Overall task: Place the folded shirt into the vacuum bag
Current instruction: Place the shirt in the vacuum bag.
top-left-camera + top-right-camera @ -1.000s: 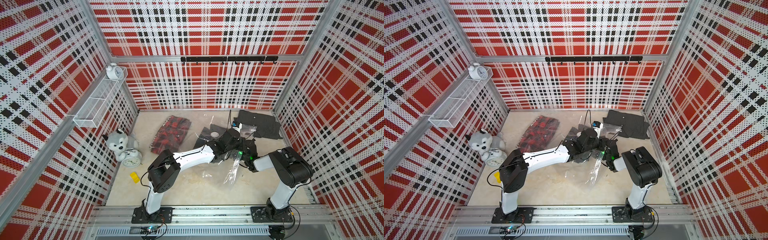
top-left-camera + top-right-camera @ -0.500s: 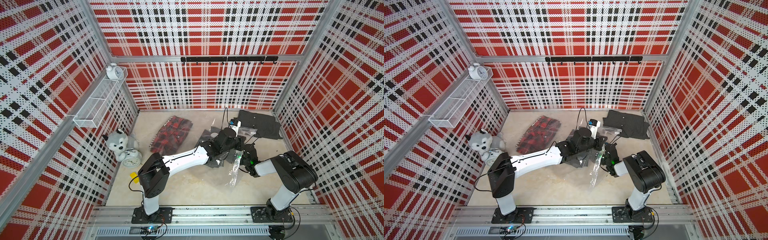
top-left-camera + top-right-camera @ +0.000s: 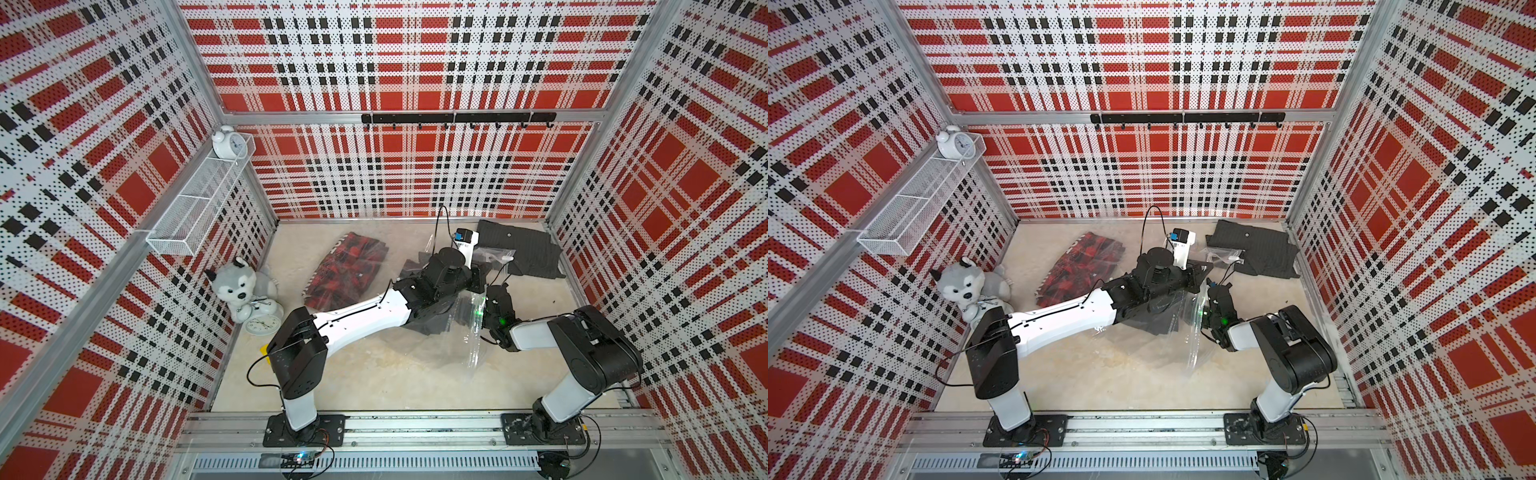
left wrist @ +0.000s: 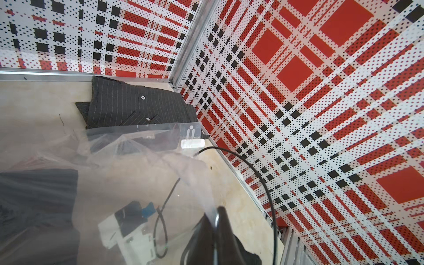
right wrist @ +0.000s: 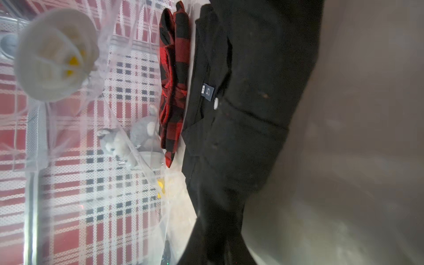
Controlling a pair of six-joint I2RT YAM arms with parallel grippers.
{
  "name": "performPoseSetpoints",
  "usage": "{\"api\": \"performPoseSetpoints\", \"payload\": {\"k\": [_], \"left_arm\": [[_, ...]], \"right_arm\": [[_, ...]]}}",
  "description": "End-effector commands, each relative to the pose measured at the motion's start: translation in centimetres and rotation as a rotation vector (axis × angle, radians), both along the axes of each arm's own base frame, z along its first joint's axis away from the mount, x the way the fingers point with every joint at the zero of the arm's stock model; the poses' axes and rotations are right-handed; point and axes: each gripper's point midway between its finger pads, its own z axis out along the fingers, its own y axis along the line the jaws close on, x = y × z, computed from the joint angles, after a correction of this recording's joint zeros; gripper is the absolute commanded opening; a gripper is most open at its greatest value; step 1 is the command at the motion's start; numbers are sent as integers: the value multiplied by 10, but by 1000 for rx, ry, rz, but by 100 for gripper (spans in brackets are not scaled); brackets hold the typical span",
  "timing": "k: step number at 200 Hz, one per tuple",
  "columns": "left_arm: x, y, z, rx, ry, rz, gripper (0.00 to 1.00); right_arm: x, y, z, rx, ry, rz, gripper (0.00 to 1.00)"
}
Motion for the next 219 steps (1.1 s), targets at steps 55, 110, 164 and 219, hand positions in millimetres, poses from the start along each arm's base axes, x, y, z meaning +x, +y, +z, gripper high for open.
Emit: {"api": "performPoseSetpoints", "payload": {"k": [55,110,164,219], "left_arm": [[-6,-3,44,-109,-72,-19,0],[-11,-6,52,-132,-79,-34,0],[-15,-6,54,-143,-79,-42,0],[-20,-5,55,-147,-81,-49,0]], "right_arm": [[32,39,3,-4,-20,39,12],[40,70,-5,35,5,87,12],[43,92,-17,51,39,94,13],[49,95,-21,51,48,89,16]]}}
